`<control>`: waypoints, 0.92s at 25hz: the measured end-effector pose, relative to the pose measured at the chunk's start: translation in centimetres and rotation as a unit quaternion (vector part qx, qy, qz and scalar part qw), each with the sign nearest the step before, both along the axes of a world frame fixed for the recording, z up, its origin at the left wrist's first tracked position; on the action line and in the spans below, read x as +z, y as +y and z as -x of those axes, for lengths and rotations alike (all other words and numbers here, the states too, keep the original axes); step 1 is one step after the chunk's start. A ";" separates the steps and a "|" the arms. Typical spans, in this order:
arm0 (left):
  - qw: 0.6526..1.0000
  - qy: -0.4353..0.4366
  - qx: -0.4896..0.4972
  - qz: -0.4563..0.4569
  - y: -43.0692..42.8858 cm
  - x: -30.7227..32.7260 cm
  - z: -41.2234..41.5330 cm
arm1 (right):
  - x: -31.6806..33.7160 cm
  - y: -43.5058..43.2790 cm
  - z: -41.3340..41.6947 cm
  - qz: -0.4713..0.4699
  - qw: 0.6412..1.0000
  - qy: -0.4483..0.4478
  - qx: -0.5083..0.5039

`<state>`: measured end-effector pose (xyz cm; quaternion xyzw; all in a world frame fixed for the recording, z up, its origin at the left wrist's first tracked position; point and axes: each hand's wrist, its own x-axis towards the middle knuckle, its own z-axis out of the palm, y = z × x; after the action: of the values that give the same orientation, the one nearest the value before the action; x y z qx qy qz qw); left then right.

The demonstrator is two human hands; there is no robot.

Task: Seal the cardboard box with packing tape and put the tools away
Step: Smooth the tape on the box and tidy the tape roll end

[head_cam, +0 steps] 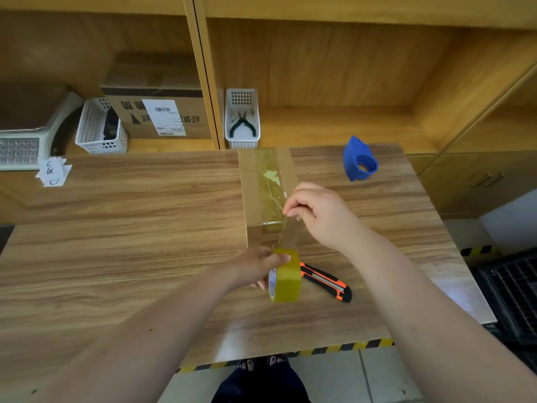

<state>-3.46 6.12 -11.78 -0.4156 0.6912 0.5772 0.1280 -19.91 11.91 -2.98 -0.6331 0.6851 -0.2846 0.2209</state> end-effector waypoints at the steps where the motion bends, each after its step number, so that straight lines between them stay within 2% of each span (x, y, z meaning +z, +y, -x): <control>1: 0.999 0.012 0.009 -0.033 0.1 0.1 -0.1 | 0.8 -0.2 -0.2 -0.004 1.000 0.002 0.015; 6: 0.999 0.045 0.013 0.024 0.5 0.8 0.0 | 0.7 -0.3 -0.5 -0.059 0.998 -0.028 0.014; 11: 0.991 0.134 0.028 -0.010 0.7 1.1 -0.1 | 0.7 0.5 -0.1 -0.088 0.994 -0.071 -0.001; 16: 0.960 0.258 0.106 0.033 0.9 1.9 0.2 | 2.3 1.0 -0.3 -0.037 0.986 -0.164 -0.015; 21: 0.919 0.348 0.184 0.015 1.0 5.5 1.4 | 2.5 0.5 0.4 -0.028 0.984 -0.175 -0.007; 23: 0.917 0.349 0.191 0.018 1.2 6.4 1.8 | 2.4 0.4 0.9 -0.018 0.983 -0.183 -0.007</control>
<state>-5.30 7.33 -5.35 -0.3144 0.6097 0.6864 -0.2414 -20.80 12.32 -0.62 -0.5617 0.6423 -0.3845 0.3523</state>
